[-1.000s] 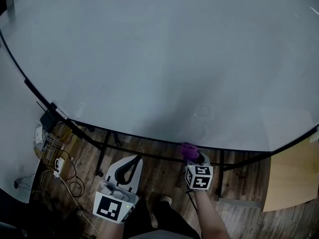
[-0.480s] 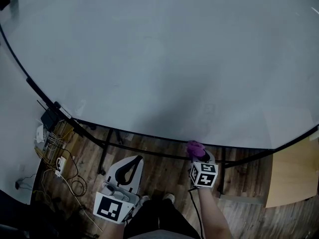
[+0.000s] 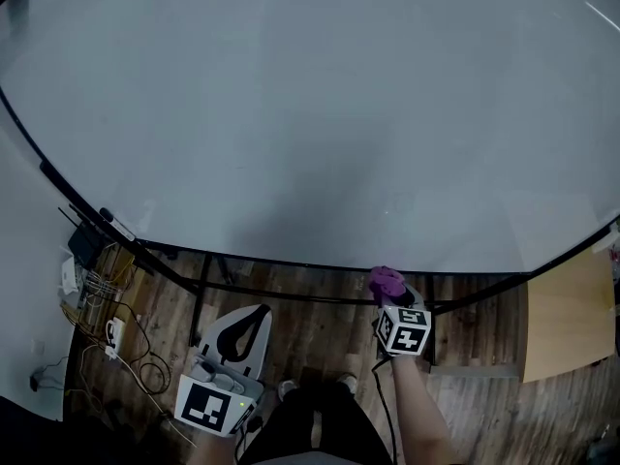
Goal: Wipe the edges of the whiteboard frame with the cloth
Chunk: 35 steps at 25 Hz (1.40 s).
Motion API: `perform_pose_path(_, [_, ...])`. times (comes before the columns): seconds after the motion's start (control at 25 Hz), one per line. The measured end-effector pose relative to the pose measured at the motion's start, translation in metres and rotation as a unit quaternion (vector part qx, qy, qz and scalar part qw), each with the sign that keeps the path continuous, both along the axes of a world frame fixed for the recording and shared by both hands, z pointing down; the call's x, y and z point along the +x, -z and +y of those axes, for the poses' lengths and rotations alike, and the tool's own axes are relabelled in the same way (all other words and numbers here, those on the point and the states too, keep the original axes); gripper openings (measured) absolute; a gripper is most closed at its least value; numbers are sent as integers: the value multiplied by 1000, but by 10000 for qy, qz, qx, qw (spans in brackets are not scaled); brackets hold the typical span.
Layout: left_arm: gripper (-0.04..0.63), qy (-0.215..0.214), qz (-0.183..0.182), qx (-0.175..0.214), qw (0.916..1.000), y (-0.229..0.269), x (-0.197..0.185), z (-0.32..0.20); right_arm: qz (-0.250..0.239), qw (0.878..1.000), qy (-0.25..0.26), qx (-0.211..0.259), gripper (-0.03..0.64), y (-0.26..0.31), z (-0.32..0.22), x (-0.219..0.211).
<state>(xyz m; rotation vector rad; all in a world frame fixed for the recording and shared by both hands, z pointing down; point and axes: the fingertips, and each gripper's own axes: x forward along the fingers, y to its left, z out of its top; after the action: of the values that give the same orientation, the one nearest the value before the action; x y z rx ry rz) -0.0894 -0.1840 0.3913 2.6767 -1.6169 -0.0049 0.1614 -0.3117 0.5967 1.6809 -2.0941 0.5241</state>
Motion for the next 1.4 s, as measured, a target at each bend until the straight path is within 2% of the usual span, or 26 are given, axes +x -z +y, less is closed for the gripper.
perform_pose_path(0.24, [15, -58, -21, 27, 10000, -2, 0, -1, -90, 9999, -47, -18, 98, 0, 0, 1])
perform_pose_path(0.4, [16, -5, -73, 176, 9998, 3, 8, -7, -205, 9998, 79, -14, 100, -2, 0, 0])
perform_pose_path(0.68, [16, 85, -133, 194, 9997, 7, 54, -10, -390, 9984, 415, 8, 100, -5, -2, 13])
perform_pose_path(1.08, [16, 208, -323, 207, 9990, 9, 127, -12, -326, 9949, 949, -57, 101, -10, -5, 48])
perform_pose_path(1.4, [15, 215, -320, 146, 9992, 9, 164, -22, -269, 9936, 1093, -30, 103, -7, -6, 75])
